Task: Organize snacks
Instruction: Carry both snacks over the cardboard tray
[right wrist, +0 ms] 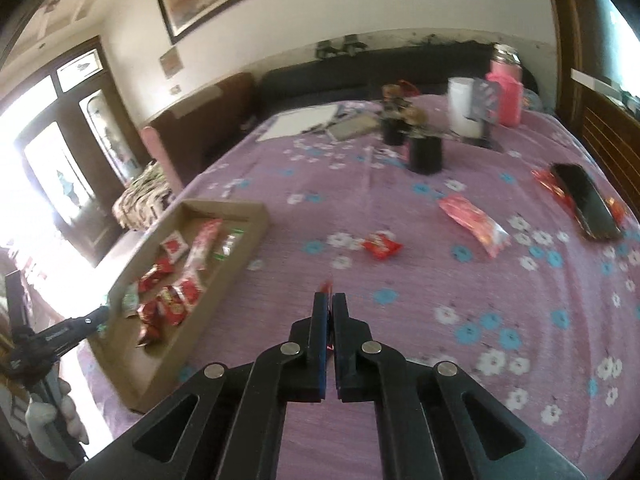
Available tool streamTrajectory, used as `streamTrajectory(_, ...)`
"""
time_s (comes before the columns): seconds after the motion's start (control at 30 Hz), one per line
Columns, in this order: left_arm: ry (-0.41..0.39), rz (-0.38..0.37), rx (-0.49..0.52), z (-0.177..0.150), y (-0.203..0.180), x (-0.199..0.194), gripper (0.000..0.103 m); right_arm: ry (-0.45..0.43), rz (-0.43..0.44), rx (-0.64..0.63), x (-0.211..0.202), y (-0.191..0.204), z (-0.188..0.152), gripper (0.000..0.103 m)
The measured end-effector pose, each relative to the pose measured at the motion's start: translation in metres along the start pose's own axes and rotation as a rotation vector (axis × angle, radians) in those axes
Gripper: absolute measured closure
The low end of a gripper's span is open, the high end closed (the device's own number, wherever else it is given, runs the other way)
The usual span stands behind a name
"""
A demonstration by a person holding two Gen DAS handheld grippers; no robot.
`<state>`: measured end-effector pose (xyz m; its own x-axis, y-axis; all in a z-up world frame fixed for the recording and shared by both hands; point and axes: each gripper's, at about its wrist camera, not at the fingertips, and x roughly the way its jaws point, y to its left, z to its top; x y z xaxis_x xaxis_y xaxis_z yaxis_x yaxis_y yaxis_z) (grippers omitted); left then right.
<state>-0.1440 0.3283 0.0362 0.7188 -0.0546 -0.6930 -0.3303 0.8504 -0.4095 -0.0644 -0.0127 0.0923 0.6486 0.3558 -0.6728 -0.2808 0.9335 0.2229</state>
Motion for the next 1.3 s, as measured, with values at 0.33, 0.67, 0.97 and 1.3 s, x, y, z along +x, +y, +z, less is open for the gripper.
streamTrajectory(0.33,0.009,-0.019,-0.009,-0.001,0.004,0.000,0.083,0.112,-0.107,0.125,0.034,-0.042,-0.020,0.055)
streamTrajectory(0.67,0.020,-0.032,0.012,-0.003,-0.004,0.001,0.083,0.177,-0.148,0.297,0.054,-0.072,-0.024,0.050)
streamTrajectory(0.97,0.025,-0.025,0.011,-0.003,-0.001,0.001,0.083,0.186,-0.256,0.289,0.079,-0.072,-0.010,0.044)
streamTrajectory(1.3,0.029,0.004,0.002,0.000,0.008,0.011,0.083,0.137,-0.173,0.209,0.052,-0.062,-0.024,0.076)
